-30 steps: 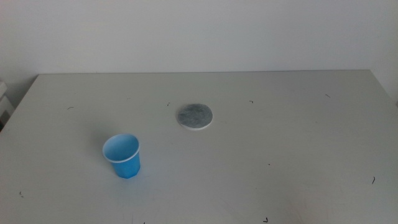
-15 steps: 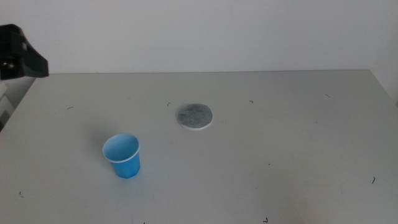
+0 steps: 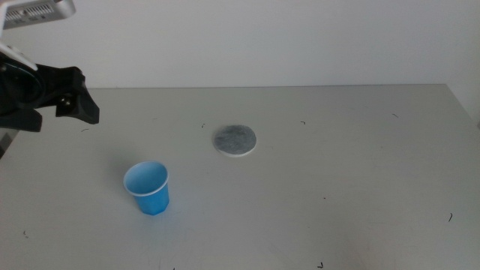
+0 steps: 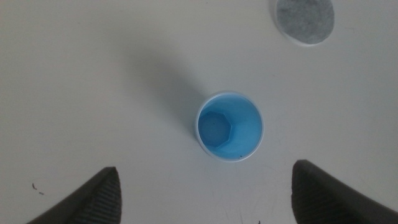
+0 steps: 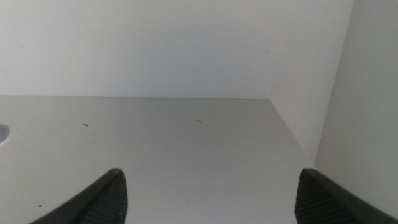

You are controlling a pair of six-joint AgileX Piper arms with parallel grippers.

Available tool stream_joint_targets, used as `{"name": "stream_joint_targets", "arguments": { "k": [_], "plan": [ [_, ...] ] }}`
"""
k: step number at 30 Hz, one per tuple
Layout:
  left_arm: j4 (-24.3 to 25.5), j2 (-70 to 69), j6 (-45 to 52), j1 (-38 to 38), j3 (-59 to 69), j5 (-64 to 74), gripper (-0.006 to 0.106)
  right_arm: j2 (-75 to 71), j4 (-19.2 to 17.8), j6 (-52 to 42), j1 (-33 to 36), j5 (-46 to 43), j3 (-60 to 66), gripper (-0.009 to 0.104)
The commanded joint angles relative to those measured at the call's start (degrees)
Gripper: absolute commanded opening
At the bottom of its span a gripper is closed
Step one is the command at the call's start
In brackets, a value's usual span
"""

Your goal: Place an empty cup on a cup mat.

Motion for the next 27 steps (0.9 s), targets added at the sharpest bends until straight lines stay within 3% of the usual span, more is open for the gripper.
{"name": "stream_joint_targets", "arguments": {
  "k": [1,14,27],
  "plan": [
    [-1.72,1.07,0.00,0.06,-2.12,-2.34,0.105,-1.10,-0.52,-0.49,0.11,-4.47,-0.66,0.094],
    [-4.33,16.08,0.00,-0.39,-2.12,-2.42,0.105,-1.10,-0.52,-0.49,0.11,-4.47,-0.66,0.094],
    [-2.53,28.58,-0.76,-3.79,-2.12,-4.61,0.105,-1.10,-0.52,-0.49,0.11,-4.47,-0.66,0.094]
  ]
}}
